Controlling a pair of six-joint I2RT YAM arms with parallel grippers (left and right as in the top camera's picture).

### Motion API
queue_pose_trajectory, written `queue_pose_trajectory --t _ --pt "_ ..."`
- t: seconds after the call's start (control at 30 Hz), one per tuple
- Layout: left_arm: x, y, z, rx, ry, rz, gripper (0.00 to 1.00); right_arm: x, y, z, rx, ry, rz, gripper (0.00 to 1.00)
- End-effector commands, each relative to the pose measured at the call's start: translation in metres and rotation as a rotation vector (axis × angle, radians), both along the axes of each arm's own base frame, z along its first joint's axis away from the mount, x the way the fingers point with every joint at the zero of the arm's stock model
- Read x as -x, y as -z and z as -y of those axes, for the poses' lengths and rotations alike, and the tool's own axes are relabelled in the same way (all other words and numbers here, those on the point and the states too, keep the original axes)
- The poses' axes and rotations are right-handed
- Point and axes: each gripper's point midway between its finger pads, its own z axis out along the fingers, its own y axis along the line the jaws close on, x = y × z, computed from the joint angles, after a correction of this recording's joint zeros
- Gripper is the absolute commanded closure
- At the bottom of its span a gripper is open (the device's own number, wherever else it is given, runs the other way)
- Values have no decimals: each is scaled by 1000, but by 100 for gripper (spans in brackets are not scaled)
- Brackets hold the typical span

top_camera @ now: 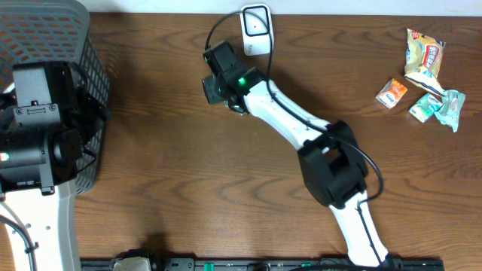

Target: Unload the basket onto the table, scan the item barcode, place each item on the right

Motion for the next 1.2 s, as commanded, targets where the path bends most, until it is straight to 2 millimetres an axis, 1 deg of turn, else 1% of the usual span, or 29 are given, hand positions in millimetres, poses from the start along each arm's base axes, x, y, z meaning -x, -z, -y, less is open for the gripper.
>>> queue_pose_trajectory --t 0.0,0.03,0.07,0.1,0.23,0.37,0.47,0.57,0.63,0.7,0.73,0.8,0.93,1.0,1.1,1.17 --pt "2 2 -3 -2 -21 -5 2 -6 26 24 179 -127 35 41" --pt "2 2 -3 -2 -20 -5 2 -6 25 26 216 -184 51 22" --pt "2 2 -3 -2 -21 -5 2 -6 24 29 245 -229 63 12" --pt "2 2 -3 -2 -21 -5 2 -6 23 33 276 -273 75 6" --pt "2 2 -3 -2 -21 -5 2 -11 24 49 313 -303 72 5" --pt "2 2 -3 -2 -20 -5 2 -18 25 66 326 -282 55 6" --pt "2 2 -3 -2 -21 -5 2 -20 21 78 326 -253 38 9" --pt "2 2 -3 -2 -20 -5 3 -13 23 84 323 -253 -6 11" --pt "2 2 -3 -2 -20 -5 2 -4 27 81 301 -276 -45 12" --pt "2 2 -3 -2 -20 -5 2 7 32 73 239 -316 -90 13" --pt "2 2 -3 -2 -21 -5 2 10 35 72 232 -322 -99 13" --pt "2 2 -3 -2 -20 -5 2 12 40 77 251 -315 -106 17" --pt "2 2 -3 -1 -20 -5 2 21 56 86 271 -311 -146 36" --pt "2 2 -3 -2 -21 -5 2 22 58 90 273 -306 -156 46" --pt "2 2 -3 -2 -20 -5 2 19 56 93 264 -281 -156 48" --pt "2 2 -3 -2 -21 -5 2 13 48 92 253 -268 -130 49"
